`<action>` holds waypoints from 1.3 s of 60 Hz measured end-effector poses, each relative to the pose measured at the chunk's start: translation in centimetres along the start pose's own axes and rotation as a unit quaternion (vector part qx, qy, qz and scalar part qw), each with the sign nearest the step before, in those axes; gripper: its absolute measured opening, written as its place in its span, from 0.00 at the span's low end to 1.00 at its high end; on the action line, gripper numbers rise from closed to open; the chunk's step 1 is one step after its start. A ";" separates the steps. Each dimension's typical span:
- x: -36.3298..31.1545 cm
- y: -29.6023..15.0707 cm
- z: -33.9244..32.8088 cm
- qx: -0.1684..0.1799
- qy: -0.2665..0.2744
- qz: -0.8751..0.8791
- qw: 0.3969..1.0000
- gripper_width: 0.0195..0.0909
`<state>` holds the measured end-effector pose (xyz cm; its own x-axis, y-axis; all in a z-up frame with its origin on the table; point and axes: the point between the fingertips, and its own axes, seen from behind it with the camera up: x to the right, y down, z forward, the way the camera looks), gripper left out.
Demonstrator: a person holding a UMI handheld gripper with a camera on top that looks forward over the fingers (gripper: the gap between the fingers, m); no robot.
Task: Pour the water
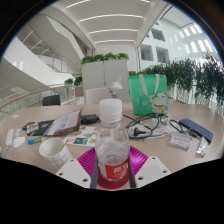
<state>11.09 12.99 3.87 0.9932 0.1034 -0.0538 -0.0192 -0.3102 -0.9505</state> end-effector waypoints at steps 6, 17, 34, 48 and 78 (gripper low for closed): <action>-2.5 -0.9 -0.5 0.001 0.011 -0.017 1.000 0.36; -2.3 -0.9 -0.3 -0.009 0.021 -0.006 1.000 0.45; -2.6 1.2 -6.3 -0.073 0.053 0.018 0.996 0.90; -8.3 -2.3 -18.2 -0.077 0.092 0.028 0.992 0.90; -22.5 -6.4 -36.6 -0.085 0.097 0.010 0.992 0.90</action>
<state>-6.96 -21.94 22.40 0.9966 -0.0829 0.0032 -0.0360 -0.4665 -0.8838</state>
